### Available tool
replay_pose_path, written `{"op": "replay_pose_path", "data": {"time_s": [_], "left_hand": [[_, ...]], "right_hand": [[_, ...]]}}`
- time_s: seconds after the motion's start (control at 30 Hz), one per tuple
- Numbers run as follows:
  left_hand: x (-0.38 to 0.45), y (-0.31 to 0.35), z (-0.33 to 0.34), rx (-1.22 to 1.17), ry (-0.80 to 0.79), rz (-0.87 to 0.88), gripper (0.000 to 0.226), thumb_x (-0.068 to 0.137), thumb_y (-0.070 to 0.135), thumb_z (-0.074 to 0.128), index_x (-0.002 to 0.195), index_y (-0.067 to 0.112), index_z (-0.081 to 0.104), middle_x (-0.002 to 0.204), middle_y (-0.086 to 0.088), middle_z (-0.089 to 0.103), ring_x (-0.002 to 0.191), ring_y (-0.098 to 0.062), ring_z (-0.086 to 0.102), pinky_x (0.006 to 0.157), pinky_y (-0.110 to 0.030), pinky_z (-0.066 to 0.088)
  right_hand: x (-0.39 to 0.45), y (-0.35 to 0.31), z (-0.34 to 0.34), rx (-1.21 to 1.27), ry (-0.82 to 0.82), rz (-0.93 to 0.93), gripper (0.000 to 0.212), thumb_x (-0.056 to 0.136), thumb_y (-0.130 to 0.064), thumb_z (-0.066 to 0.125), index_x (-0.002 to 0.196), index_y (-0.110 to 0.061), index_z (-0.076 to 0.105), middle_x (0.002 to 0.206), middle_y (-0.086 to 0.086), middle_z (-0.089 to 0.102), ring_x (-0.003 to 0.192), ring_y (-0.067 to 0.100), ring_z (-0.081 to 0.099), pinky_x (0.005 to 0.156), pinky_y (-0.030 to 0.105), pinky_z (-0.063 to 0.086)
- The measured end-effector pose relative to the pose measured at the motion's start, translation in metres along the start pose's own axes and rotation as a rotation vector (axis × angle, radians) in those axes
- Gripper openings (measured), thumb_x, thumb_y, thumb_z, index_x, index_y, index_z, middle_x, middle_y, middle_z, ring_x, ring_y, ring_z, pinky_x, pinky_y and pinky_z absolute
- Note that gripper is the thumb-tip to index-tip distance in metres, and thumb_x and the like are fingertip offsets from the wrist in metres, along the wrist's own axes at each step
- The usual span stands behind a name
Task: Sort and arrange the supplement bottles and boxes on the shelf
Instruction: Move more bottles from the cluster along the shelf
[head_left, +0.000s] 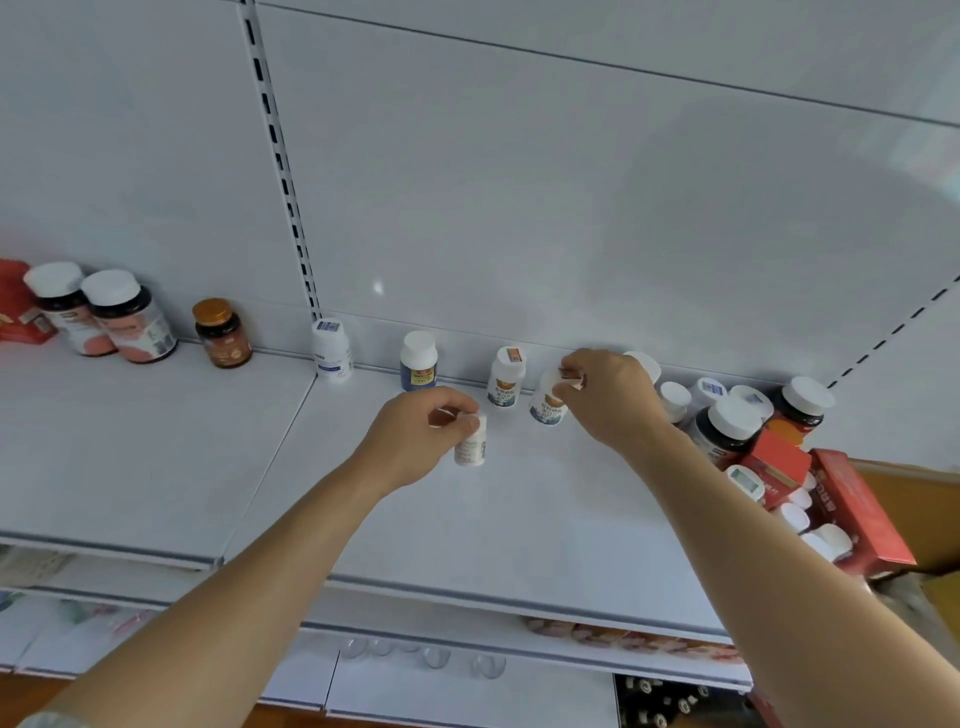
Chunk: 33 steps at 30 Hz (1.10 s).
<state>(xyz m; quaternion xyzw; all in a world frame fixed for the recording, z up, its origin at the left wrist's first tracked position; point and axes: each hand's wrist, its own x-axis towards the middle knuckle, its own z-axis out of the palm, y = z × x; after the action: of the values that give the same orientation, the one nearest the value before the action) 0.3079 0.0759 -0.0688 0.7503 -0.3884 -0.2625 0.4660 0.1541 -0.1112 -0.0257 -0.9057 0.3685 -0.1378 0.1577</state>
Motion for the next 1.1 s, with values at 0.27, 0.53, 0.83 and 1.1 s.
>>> {"op": "replay_pose_path", "data": {"time_s": [0.27,0.53,0.83,1.1], "left_hand": [[0.027,-0.005,0.0,0.053,-0.021,0.023,0.015,0.09,0.029,0.068,0.104,0.028,0.072,0.098,0.016,0.07,0.092,0.005,0.063,0.078,-0.013,0.044],[0.041,0.0,0.006,0.067,-0.021,0.012,0.013,0.09,0.029,0.068,0.102,0.032,0.071,0.096,0.019,0.069,0.091,0.008,0.061,0.076,-0.01,0.042],[0.045,0.002,0.012,0.071,-0.013,0.023,0.014,0.09,0.026,0.069,0.102,0.032,0.07,0.097,0.02,0.069,0.09,0.009,0.061,0.076,-0.007,0.041],[0.047,0.002,0.012,0.062,-0.002,0.024,0.013,0.089,0.025,0.069,0.101,0.031,0.071,0.097,0.019,0.069,0.088,0.009,0.061,0.078,-0.009,0.043]], "right_hand": [[0.03,0.008,0.028,-0.121,0.006,-0.068,0.024,0.088,-0.017,0.064,0.11,-0.01,0.068,0.111,0.007,0.067,0.101,0.029,0.06,0.082,0.037,0.048],[0.039,0.023,0.044,-0.129,0.064,-0.166,0.021,0.085,-0.012,0.067,0.104,-0.004,0.069,0.107,0.012,0.067,0.096,0.036,0.06,0.072,0.035,0.044],[0.04,0.028,0.057,-0.077,0.154,-0.245,0.017,0.079,-0.006,0.073,0.095,-0.002,0.071,0.099,0.013,0.068,0.084,0.039,0.061,0.066,0.035,0.047],[0.041,0.03,0.061,-0.049,0.192,-0.251,0.014,0.074,-0.001,0.078,0.086,0.0,0.071,0.096,0.019,0.062,0.067,0.038,0.063,0.058,0.028,0.038]]}}
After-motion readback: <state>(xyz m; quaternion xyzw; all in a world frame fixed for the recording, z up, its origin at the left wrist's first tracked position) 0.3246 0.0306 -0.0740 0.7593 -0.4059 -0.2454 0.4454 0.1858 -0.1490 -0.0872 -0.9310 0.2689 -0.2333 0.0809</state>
